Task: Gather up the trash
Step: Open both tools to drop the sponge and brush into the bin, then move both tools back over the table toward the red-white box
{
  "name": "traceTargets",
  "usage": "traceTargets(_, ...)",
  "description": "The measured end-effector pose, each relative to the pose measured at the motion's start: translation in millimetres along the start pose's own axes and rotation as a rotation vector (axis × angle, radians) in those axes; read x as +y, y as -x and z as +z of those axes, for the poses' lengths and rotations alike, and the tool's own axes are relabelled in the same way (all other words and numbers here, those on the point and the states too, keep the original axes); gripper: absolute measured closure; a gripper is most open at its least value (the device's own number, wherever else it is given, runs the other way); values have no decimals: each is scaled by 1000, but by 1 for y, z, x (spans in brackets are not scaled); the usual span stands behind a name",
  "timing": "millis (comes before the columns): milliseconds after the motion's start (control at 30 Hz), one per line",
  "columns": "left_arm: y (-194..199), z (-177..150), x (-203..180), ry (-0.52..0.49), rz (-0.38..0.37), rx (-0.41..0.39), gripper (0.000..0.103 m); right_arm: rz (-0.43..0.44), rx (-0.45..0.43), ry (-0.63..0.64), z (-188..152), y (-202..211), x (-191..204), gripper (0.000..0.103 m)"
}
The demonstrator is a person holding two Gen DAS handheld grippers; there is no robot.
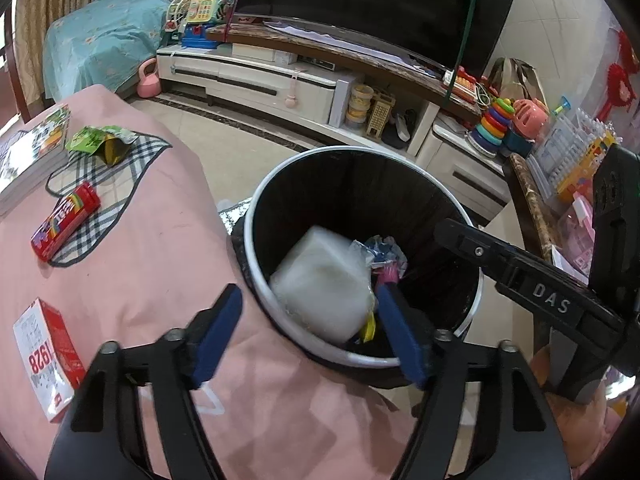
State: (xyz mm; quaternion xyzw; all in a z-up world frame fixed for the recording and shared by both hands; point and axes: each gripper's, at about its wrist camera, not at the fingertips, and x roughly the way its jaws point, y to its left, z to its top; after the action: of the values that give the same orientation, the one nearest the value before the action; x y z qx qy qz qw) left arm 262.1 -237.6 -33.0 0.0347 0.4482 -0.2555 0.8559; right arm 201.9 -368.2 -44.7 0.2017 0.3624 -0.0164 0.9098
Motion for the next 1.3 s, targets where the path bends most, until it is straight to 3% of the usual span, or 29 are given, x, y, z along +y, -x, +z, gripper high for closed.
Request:
traceTargets(133, 7, -9, 9, 26, 6, -4, 28, 8, -9, -10, -1, 5, -1, 51)
traceTargets(367, 28, -35, 39, 103, 48, -23, 27, 43, -34, -26, -5, 14, 6, 20)
traceTargets(500, 42, -51, 58, 155, 63, -36, 27, 59, -39, -26, -10, 15, 15, 13)
traceTargets(933, 80, -99, 119, 310, 149, -67, 27, 122, 3, 17, -36, 10, 61, 6)
traceTargets(1300, 71, -98, 146, 365, 199, -57, 23, 151, 19, 73, -54, 12, 99, 6)
